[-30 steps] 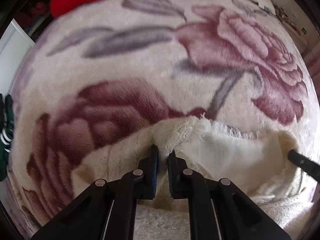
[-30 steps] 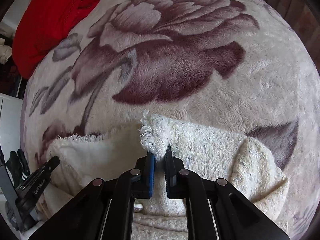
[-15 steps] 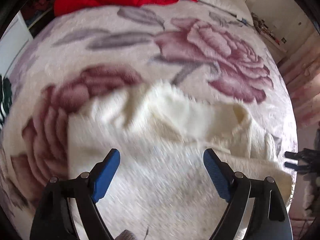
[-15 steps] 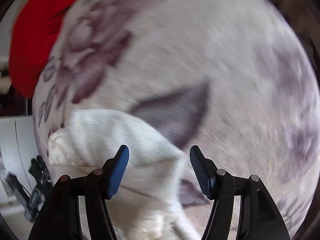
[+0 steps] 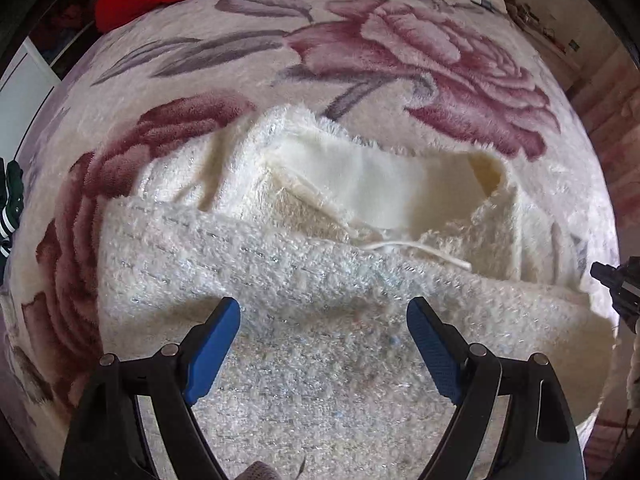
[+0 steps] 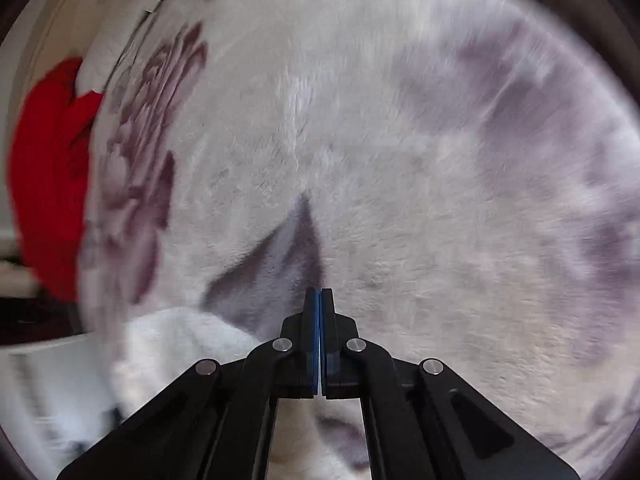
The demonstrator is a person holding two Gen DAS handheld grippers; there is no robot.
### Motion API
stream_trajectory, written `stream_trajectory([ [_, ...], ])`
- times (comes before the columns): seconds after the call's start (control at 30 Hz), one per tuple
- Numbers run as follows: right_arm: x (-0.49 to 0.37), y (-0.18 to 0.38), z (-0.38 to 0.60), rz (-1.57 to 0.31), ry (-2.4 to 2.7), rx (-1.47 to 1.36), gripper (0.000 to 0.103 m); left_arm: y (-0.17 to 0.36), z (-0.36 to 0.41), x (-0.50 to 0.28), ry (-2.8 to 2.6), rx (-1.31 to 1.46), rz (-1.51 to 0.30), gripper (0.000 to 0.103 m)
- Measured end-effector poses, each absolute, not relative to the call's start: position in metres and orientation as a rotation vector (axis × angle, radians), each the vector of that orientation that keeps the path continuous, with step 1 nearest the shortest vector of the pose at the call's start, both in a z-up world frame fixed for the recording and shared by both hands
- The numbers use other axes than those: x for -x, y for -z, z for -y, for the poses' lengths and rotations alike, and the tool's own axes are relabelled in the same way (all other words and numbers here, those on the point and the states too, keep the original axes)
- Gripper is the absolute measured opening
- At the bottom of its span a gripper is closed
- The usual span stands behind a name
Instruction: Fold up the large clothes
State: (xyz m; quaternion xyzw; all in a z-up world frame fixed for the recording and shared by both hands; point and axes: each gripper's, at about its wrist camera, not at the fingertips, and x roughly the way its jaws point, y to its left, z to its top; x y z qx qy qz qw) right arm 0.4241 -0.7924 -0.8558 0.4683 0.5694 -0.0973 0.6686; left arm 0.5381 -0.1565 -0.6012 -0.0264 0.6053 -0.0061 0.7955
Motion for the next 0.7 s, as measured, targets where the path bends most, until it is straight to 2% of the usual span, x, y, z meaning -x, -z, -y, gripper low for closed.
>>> stream_trajectory([
  [0.03, -0.428, 0.853, 0.795, -1.283, 0.145, -1.105, 0.001, 0.598, 0.157, -0.537, 0.013, 0.057, -1.292, 0.085],
  [0.07, -0.435, 0.844, 0.792, -1.298, 0.089, -1.054, 0.006, 0.594, 0.159, -0.535, 0.013, 0.059, -1.281, 0.085],
  [0.17, -0.451, 0.836, 0.774, -1.352, -0.036, -0.938, 0.078, 0.587, 0.167, -0.532, 0.012, 0.079, -1.252, 0.085],
  [0.2, -0.456, 0.843, 0.767, -1.384, -0.070, -0.940, 0.079, 0.586, 0.171, -0.533, 0.021, 0.085, -1.248, 0.088],
  [0.27, -0.469, 0.862, 0.749, -1.478, -0.124, -0.882, 0.079, 0.589, 0.181, -0.537, 0.039, 0.088, -1.256, 0.096],
  [0.33, -0.479, 0.880, 0.726, -1.573, -0.160, -0.825, 0.079, 0.593, 0.193, -0.543, 0.047, 0.075, -1.259, 0.096],
  [0.37, -0.480, 0.885, 0.715, -1.591, -0.166, -0.800, 0.070, 0.594, 0.197, -0.545, 0.046, 0.065, -1.259, 0.096],
  [0.4, -0.480, 0.885, 0.706, -1.577, -0.152, -0.743, 0.008, 0.596, 0.202, -0.548, 0.050, 0.050, -1.261, 0.096],
  [0.57, -0.473, 0.864, 0.707, -1.446, 0.044, -0.686, 0.007, 0.613, 0.221, -0.574, 0.063, -0.028, -1.286, 0.096],
  [0.7, -0.464, 0.872, 0.711, -1.442, 0.086, -0.726, 0.008, 0.644, 0.234, -0.605, 0.053, -0.108, -1.359, 0.096],
])
